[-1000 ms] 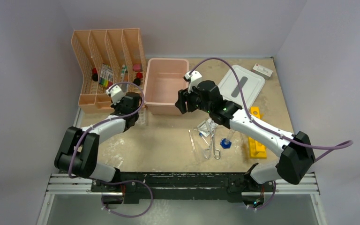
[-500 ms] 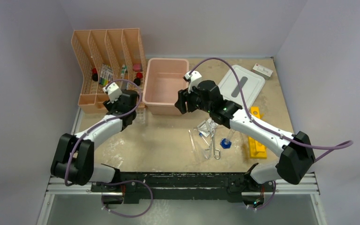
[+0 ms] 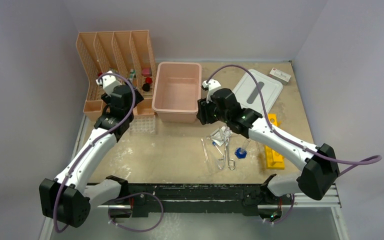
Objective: Organize the chemistry lab equipment
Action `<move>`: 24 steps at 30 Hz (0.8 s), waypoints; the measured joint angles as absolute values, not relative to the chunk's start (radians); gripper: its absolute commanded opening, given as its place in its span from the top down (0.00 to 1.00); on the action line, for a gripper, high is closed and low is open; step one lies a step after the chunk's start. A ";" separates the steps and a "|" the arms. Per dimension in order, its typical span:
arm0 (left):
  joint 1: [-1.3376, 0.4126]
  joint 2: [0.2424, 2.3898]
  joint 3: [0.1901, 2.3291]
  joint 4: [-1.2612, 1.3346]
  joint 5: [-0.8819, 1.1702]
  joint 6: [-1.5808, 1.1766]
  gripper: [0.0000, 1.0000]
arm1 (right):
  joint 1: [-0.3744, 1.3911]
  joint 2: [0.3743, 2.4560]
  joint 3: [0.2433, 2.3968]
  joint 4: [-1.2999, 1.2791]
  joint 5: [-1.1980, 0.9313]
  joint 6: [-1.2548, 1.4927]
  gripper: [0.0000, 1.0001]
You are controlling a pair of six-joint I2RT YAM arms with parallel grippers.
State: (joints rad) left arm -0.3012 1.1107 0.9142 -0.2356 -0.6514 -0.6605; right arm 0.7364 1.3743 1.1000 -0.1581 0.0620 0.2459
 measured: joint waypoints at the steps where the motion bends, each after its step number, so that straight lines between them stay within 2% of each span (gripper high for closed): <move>1: -0.301 1.097 0.915 -0.239 -0.607 -0.653 0.30 | 0.736 1.364 1.093 -0.178 0.070 0.248 0.54; 6: -0.301 1.065 0.915 -0.258 -0.399 -0.622 0.30 | 0.746 1.360 1.078 -0.267 0.149 0.255 0.58; 12: -0.301 1.065 0.915 -0.270 -0.276 -0.608 0.31 | 0.767 1.426 1.055 -0.371 0.200 0.321 0.67; 24: -0.301 1.064 0.915 -0.287 -0.204 -0.583 0.31 | 0.830 1.534 0.974 -0.480 0.218 0.483 0.64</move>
State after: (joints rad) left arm -0.3012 1.0637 0.9150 -0.2867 -0.2039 -0.5835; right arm 0.8299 1.5345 0.9741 -0.4805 0.2184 0.4828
